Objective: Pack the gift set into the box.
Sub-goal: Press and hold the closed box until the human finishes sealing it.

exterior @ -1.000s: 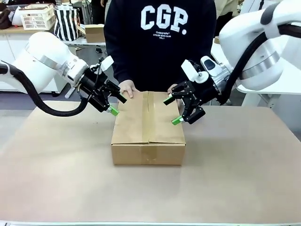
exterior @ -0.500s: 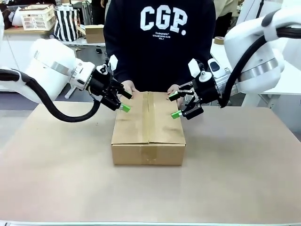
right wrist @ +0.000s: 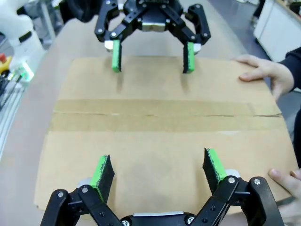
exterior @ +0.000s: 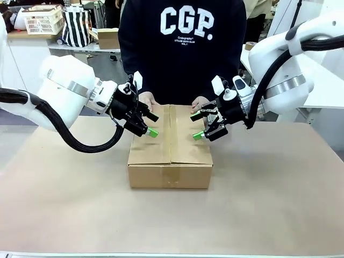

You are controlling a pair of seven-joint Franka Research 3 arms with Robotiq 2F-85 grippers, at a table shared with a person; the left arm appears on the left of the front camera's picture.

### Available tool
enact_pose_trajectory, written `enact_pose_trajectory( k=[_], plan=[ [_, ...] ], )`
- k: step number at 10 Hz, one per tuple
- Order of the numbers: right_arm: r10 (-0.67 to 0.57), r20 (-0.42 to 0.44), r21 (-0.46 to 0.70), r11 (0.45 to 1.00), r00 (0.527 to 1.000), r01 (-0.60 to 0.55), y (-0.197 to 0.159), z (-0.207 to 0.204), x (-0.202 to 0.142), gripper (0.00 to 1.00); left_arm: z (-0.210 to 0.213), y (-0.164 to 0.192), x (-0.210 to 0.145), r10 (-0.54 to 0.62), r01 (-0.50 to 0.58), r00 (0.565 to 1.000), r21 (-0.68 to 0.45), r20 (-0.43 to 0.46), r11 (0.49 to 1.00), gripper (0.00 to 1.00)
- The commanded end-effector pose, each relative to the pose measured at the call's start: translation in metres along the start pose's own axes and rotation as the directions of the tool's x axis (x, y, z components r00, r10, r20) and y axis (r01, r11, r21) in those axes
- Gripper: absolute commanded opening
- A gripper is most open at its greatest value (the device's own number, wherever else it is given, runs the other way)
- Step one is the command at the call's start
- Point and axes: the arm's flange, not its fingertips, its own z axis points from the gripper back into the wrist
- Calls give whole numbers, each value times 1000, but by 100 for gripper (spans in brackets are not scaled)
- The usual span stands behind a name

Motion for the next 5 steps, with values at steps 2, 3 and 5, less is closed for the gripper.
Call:
enact_pose_trajectory(
  k=[2, 3, 5],
  plan=[
    [36, 21, 38, 999, 999, -37, -8, -24, -8, 100, -10, 1, -20, -8, 7, 998, -10, -60, 1000, 100],
    [17, 25, 56, 998, 1000, -18, -7, -28, -10, 100, -12, 2, -23, -3, 3, 998, -4, -70, 1000, 100],
    [-50, 12, 91, 995, 999, 48, -5, -29, -19, 100, -15, 5, -28, 8, -7, 996, 13, -90, 1000, 100]
  ],
)
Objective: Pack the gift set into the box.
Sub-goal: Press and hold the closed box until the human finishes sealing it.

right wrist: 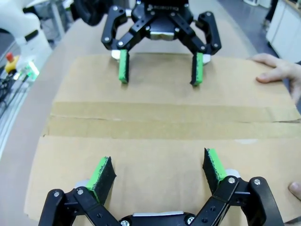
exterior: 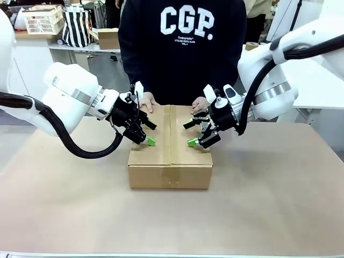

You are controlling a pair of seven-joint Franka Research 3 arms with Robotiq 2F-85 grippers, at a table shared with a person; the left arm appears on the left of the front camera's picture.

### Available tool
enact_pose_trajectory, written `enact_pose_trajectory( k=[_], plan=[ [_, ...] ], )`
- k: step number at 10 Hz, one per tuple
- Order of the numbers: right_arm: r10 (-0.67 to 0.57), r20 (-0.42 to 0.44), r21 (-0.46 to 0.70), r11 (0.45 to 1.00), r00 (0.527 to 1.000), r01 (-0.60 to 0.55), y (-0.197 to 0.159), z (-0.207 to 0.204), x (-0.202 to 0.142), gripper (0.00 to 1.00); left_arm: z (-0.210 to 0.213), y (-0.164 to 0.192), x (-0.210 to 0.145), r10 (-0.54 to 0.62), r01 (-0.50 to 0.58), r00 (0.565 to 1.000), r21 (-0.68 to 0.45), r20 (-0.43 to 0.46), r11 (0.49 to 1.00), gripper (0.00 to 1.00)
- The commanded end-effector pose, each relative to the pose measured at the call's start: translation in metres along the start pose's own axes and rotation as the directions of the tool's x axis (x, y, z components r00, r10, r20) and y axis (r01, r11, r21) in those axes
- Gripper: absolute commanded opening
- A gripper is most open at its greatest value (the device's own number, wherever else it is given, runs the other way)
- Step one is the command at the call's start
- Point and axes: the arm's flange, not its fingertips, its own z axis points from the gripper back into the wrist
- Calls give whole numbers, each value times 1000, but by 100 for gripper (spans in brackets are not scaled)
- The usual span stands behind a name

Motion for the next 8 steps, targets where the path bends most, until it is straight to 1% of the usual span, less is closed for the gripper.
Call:
enact_pose_trajectory(
  k=[1, 2, 4, 5, 8],
  plan=[
    [-34, -9, 28, 999, 999, 34, 0, -1, -8, 100, -7, 2, -10, 0, 1, 999, 15, -44, 1000, 100],
    [-41, -23, 34, 999, 999, 42, 0, -1, -10, 100, -8, 4, -11, -7, 9, 998, 27, -57, 1000, 100],
    [-82, -55, 24, 996, 995, 84, 1, -2, -14, 100, -12, 7, -18, 25, -21, 995, 33, -96, 999, 100],
    [-30, 6, 10, 1000, 1000, 30, 0, 0, -3, 100, -1, 1, 0, -2, 2, 1000, 8, -9, 1000, 100],
    [-30, 6, 10, 1000, 1000, 30, 0, 0, -3, 100, -1, 1, 0, -2, 2, 1000, 8, -9, 1000, 100]
  ],
)
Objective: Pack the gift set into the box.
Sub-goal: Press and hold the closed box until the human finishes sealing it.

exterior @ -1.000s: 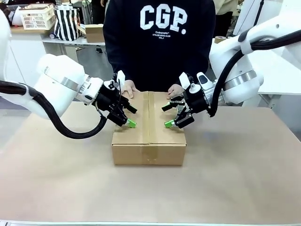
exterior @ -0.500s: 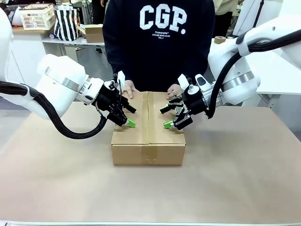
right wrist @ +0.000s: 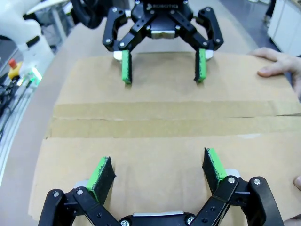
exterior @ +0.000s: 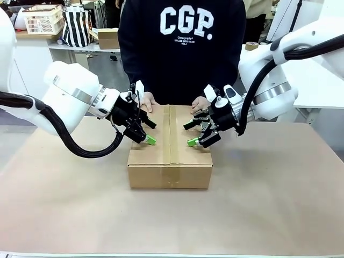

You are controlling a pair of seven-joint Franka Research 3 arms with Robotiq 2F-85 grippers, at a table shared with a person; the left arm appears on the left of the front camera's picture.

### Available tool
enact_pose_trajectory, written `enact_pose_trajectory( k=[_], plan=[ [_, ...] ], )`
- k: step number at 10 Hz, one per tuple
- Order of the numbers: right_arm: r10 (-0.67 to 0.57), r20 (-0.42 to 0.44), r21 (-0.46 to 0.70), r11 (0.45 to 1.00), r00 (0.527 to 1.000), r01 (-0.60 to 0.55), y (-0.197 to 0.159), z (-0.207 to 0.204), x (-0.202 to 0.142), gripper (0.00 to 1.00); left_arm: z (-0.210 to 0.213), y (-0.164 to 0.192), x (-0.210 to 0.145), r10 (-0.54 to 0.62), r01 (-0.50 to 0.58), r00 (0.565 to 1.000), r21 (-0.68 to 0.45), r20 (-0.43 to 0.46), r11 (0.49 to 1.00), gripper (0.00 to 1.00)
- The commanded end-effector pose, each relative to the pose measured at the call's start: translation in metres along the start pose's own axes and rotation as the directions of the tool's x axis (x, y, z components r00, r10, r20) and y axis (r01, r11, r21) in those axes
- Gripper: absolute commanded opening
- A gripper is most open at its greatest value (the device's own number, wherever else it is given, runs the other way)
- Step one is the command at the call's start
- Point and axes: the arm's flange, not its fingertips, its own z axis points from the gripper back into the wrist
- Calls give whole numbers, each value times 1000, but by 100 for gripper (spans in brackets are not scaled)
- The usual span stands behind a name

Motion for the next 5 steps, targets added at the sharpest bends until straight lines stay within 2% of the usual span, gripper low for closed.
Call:
enact_pose_trajectory(
  k=[1, 5],
  plan=[
    [14, 0, 2, 1000, 1000, -14, 0, -1, -1, 100, -1, -1, -3, 2, -2, 1000, -4, 1, 1000, 100],
    [14, 0, 2, 1000, 1000, -14, 0, -1, -1, 100, -1, -1, -3, 2, -2, 1000, -4, 1, 1000, 100]
  ],
)
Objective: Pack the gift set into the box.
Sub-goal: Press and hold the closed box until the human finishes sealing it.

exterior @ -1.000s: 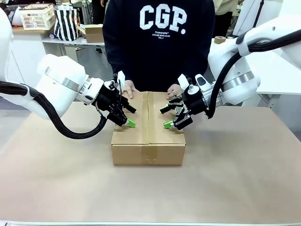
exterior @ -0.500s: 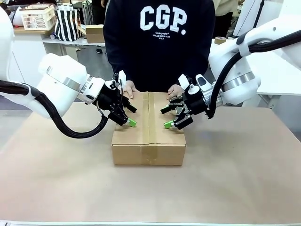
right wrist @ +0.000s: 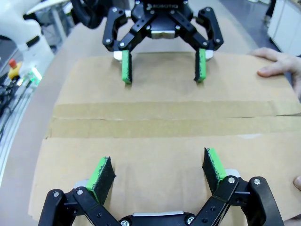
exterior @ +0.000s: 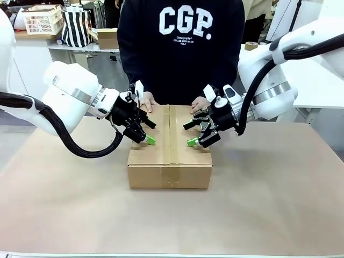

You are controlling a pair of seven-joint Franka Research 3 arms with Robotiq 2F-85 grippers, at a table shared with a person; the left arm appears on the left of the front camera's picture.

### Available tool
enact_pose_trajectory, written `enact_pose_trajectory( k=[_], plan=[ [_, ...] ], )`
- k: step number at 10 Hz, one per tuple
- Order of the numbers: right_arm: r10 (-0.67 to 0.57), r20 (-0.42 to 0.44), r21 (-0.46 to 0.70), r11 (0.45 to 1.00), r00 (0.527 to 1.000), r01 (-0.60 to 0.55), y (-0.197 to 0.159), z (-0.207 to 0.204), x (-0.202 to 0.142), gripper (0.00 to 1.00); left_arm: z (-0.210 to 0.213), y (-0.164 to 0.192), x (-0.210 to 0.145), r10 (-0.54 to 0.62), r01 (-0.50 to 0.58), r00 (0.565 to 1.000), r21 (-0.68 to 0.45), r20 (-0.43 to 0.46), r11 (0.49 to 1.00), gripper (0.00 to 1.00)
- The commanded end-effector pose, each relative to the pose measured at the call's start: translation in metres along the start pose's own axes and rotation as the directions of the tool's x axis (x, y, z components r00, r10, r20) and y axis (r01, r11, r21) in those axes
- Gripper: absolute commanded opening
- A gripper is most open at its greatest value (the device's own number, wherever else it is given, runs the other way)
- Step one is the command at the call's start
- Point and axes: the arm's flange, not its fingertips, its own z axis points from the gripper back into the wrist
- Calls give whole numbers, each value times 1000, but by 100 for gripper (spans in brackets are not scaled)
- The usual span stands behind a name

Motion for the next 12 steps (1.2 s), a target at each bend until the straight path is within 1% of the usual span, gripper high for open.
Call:
enact_pose_trajectory(
  k=[1, 12],
  plan=[
    [14, 0, 2, 1000, 1000, -14, 0, -1, -1, 100, -1, -1, -3, 2, -2, 1000, -4, 1, 1000, 100],
    [14, 0, 2, 1000, 1000, -14, 0, -1, -1, 100, -1, -1, -3, 2, -2, 1000, -4, 1, 1000, 100]
  ],
)
